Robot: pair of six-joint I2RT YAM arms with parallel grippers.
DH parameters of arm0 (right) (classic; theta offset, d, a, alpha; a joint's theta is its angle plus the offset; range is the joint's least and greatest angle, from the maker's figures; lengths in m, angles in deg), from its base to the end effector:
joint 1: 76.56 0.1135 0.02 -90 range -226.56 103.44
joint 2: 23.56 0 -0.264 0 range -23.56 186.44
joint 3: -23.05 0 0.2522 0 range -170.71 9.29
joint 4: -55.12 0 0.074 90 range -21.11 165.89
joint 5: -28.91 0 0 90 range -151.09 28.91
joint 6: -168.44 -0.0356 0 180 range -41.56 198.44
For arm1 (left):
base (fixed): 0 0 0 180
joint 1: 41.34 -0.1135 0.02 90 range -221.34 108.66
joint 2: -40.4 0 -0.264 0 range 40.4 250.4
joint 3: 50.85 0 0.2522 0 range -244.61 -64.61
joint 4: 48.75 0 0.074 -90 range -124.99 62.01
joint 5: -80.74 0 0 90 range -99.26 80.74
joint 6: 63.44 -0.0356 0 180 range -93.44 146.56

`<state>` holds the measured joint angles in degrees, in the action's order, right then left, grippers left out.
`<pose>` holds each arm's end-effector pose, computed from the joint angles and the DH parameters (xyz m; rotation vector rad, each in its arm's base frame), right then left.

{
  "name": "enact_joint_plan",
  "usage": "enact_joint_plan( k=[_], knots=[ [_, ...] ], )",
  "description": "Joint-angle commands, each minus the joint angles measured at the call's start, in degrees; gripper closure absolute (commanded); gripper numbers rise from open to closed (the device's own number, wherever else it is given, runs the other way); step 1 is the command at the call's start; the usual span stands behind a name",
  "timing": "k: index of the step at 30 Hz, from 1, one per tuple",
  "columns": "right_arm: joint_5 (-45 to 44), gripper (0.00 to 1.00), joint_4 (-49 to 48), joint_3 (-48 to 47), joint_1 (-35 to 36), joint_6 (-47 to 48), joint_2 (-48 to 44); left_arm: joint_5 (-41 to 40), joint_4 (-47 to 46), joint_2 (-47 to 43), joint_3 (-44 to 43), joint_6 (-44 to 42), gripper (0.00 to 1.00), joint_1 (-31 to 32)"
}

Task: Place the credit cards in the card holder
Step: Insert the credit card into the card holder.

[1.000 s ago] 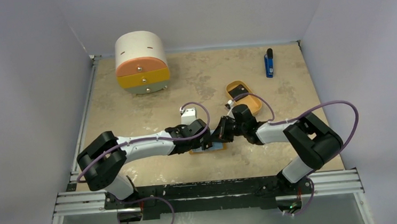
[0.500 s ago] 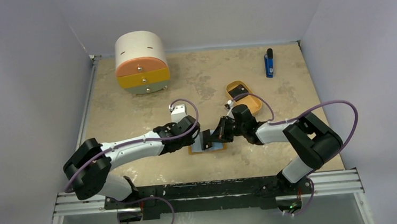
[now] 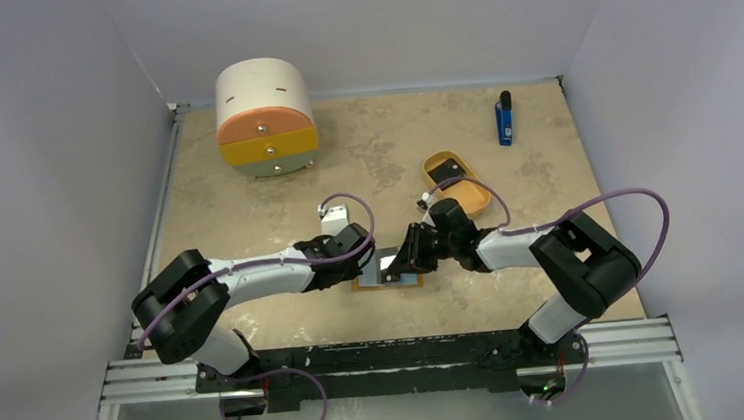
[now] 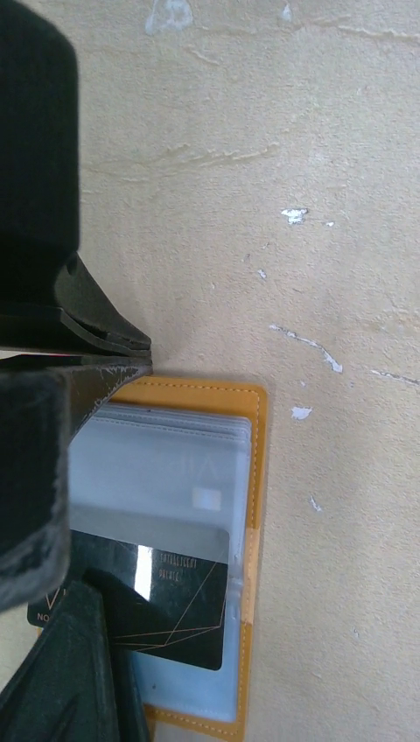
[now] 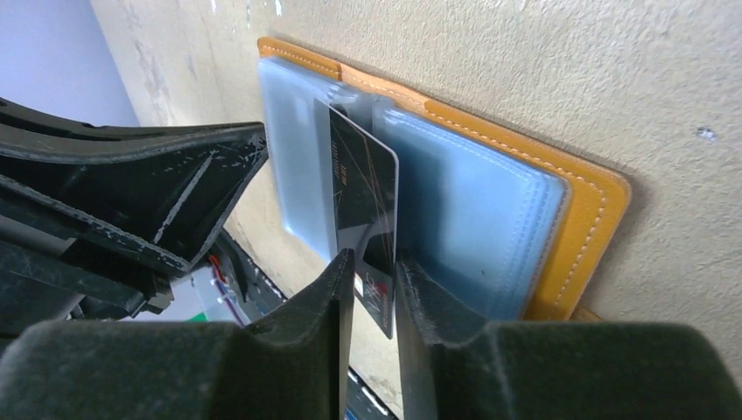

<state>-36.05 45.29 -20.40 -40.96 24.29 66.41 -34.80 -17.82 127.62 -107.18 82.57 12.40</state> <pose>0.2178 0.1744 0.1310 0.1266 2.4861 1.2655 0.1743 -0.2116 0.1542 -0.1914 2.4928 -0.1869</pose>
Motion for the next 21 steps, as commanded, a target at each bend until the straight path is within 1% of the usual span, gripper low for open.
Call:
enact_joint_plan(
  k=[1,6,11,21],
  knots=[
    [-1.4,0.72,2.9,-2.5,1.0,2.2,-1.1,1.3,-3.2,0.0,1.0,0.8,1.0,-0.2],
    [-1.8,0.7,3.5,-3.3,1.8,2.3,-0.9,2.6,-4.6,0.0,1.9,1.0,1.0,-0.2],
    [-2.3,0.65,4.4,-4.5,3.0,2.3,-1.0,3.4,-5.6,-0.5,2.7,1.3,1.0,-0.2],
    [-2.1,0.64,4.9,-6.5,4.8,2.5,0.6,5.2,-7.5,-0.9,3.9,2.0,1.0,-0.2]
  ],
)
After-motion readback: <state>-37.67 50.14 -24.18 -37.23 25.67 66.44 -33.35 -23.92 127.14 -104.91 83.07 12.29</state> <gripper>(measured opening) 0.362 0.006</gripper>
